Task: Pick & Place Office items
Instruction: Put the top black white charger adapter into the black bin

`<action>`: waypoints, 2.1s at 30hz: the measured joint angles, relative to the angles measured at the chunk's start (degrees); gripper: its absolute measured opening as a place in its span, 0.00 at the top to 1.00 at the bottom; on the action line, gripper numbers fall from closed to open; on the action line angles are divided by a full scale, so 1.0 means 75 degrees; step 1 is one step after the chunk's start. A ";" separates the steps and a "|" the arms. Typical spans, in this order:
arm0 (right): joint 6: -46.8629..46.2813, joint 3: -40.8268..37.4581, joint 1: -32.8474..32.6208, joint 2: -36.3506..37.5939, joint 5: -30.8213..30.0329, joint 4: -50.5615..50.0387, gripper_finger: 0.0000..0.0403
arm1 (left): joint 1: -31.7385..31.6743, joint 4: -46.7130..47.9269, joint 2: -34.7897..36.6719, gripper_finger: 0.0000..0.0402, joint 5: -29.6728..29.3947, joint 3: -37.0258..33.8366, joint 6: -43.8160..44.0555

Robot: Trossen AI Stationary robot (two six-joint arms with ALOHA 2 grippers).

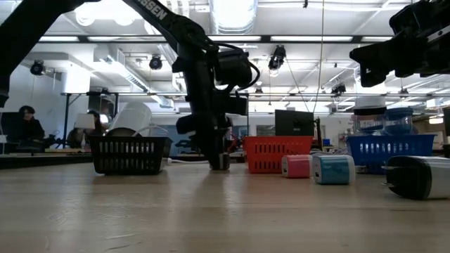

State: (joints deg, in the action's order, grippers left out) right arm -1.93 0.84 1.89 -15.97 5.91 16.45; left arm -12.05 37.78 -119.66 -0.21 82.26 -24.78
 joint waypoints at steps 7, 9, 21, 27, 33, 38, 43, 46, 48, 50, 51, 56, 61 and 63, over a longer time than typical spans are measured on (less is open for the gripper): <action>0.0000 0.0000 0.0000 0.0003 0.0000 0.0001 0.93 | 0.0002 0.0155 0.0019 0.68 0.0094 0.0000 0.0215; 0.0001 0.0000 0.0000 0.0003 0.0000 0.0000 0.93 | 0.0003 0.0335 0.0075 0.68 0.0117 -0.0008 0.0423; 0.0034 -0.0020 0.0000 -0.0003 -0.0006 0.0009 0.93 | 0.0593 0.0638 0.2186 0.68 0.0265 -0.0285 0.0844; 0.0198 -0.0023 0.0001 -0.0036 -0.0006 0.0003 0.93 | 0.0708 -0.0559 0.4167 0.68 0.0801 -0.1490 0.1400; 0.0120 -0.0023 0.0000 -0.0035 -0.0006 0.0009 0.93 | 0.0708 -0.1772 0.6426 0.68 0.0890 -0.3286 0.2173; 0.0110 -0.0023 0.0003 -0.0035 -0.0006 0.0012 0.93 | 0.0708 -0.2402 0.8181 0.68 0.0886 -0.4640 0.2872; 0.0079 -0.0023 0.0003 -0.0035 -0.0006 0.0012 0.93 | 0.0708 -0.3146 0.9740 0.68 0.0860 -0.5844 0.3480; 0.0073 -0.0023 0.0000 -0.0035 -0.0006 0.0012 0.93 | 0.0708 -0.3626 1.0610 0.68 0.0853 -0.6619 0.3721; 0.0058 -0.0023 0.0003 -0.0035 -0.0006 0.0009 0.93 | 0.0708 -0.3991 1.1176 0.68 0.0830 -0.7113 0.3870; 0.0055 -0.0023 0.0000 -0.0035 -0.0006 0.0009 0.93 | 0.0708 -0.4320 1.1688 0.68 0.0822 -0.7554 0.4019; 0.0055 -0.0023 0.0000 -0.0035 -0.0006 0.0009 0.93 | 0.0708 -0.4468 1.1921 0.68 0.0822 -0.7780 0.4086; 0.0081 -0.0026 0.0000 -0.0035 -0.0006 0.0012 0.93 | 0.0708 -0.5040 1.2888 0.68 0.0679 -0.8704 0.4321; 0.0068 -0.0029 0.0001 -0.0035 -0.0006 0.0011 0.93 | 0.0708 -0.5661 1.3607 0.68 0.0658 -0.9530 0.4488; 0.0065 -0.0035 0.0000 -0.0035 -0.0006 0.0009 0.93 | 0.0708 -0.5885 1.3852 0.68 0.0658 -0.9816 0.4562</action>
State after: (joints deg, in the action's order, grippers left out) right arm -1.45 0.58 1.89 -16.23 5.87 16.51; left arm -6.74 -6.36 -15.77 4.73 8.64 9.43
